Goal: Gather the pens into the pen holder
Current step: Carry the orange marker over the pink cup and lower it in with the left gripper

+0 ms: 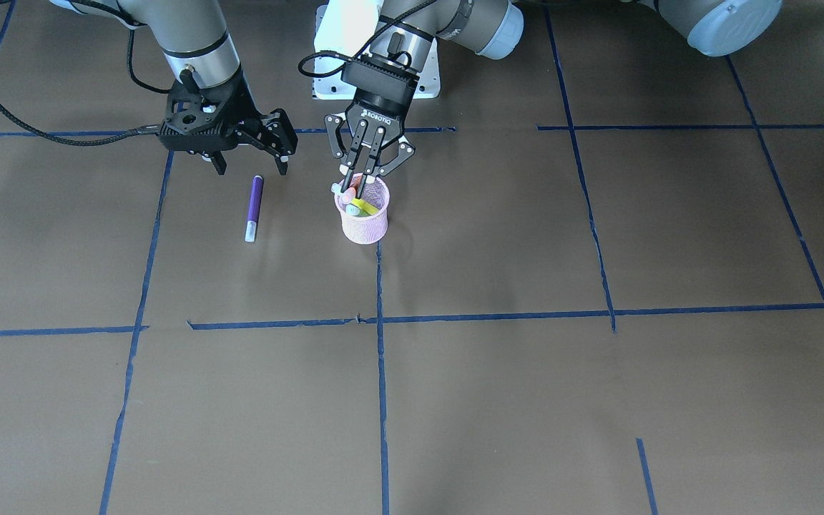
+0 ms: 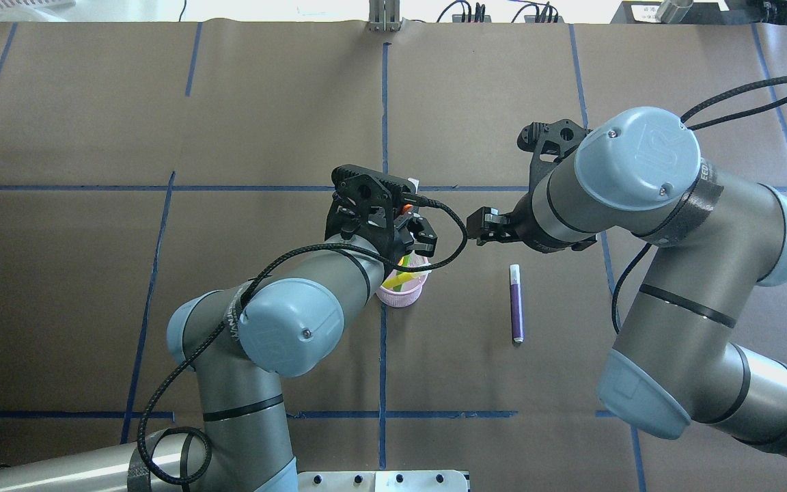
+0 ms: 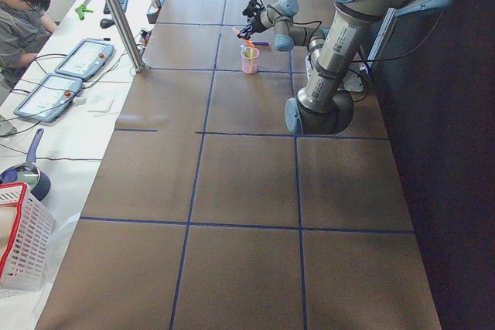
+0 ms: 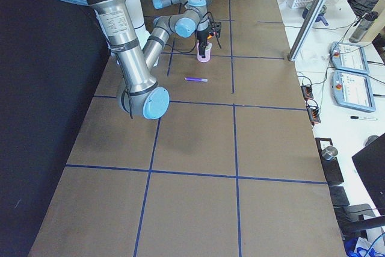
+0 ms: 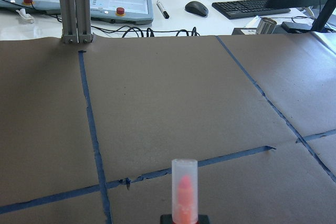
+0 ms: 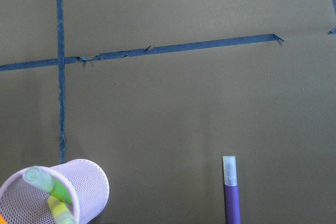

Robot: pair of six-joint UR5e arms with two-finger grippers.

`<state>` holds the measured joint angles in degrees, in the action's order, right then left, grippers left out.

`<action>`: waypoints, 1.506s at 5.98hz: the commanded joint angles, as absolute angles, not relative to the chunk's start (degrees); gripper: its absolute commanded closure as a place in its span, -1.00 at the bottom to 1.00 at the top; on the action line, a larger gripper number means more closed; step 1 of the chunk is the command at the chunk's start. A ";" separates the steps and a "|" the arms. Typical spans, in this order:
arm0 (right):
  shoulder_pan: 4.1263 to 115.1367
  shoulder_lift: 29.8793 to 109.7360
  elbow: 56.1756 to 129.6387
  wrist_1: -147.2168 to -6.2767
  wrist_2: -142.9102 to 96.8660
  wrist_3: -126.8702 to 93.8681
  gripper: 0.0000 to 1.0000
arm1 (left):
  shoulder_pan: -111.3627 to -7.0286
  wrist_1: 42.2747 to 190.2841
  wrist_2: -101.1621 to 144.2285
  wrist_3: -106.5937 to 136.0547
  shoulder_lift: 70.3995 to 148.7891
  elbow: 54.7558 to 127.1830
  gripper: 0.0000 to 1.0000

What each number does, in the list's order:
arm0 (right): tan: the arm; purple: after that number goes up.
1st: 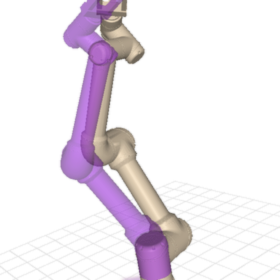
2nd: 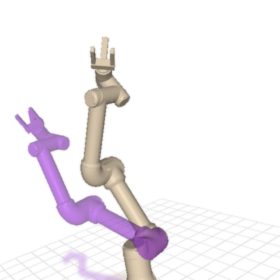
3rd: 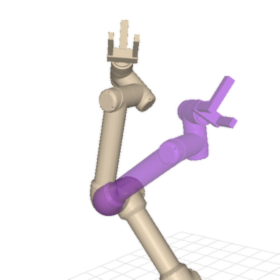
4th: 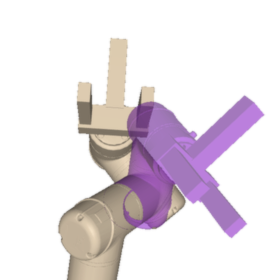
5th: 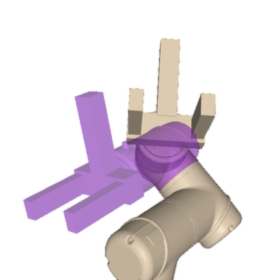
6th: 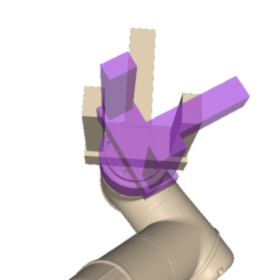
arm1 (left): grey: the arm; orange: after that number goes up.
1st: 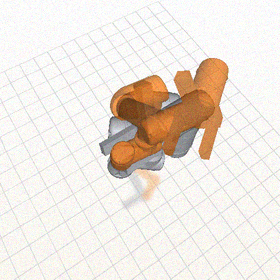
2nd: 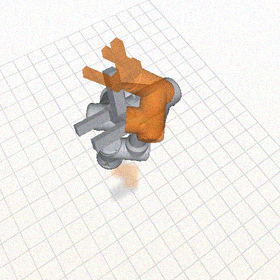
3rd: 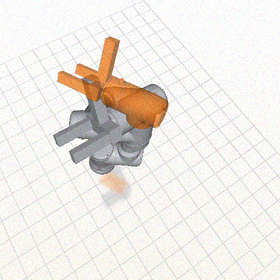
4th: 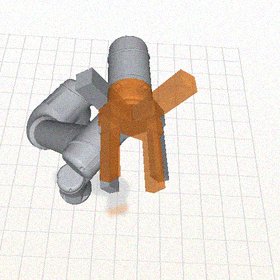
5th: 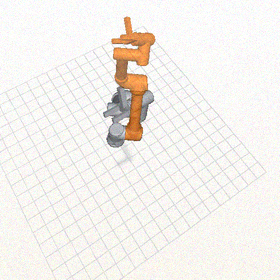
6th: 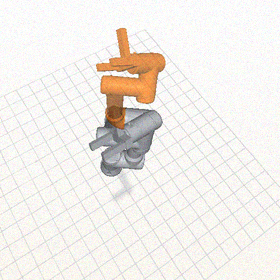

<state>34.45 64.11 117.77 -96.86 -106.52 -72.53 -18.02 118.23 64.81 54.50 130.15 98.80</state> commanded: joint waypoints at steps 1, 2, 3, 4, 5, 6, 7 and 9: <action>34.45 64.42 117.69 -96.86 -106.61 -72.51 -1.00 | -17.93 122.49 64.78 53.26 130.08 94.43 0.88; 34.45 64.42 117.77 -96.86 -106.61 -72.51 -1.00 | -18.02 124.26 64.86 53.26 130.08 93.26 0.84; 34.45 64.51 117.69 -96.86 -106.61 -72.51 -1.00 | -18.02 124.28 65.30 52.83 129.99 93.25 0.44; 34.71 64.51 117.69 -96.86 -106.61 -72.42 -1.00 | -18.10 125.41 65.39 47.95 129.99 94.04 -0.62; 34.72 64.42 117.69 -96.86 -106.61 -72.42 -1.00 | -18.19 127.86 65.56 47.55 129.90 94.04 -0.85; 34.89 64.42 117.69 -96.86 -106.61 -72.42 -1.00 | -18.37 128.14 66.87 47.46 129.82 94.13 -0.91; 35.07 64.42 117.69 -96.86 -106.61 -72.16 -1.00 | -18.37 128.67 67.75 47.46 129.47 94.22 -0.98; 35.16 64.42 117.60 -96.86 -106.70 -71.46 -1.00 | -19.76 126.23 71.43 48.68 129.46 97.28 -1.00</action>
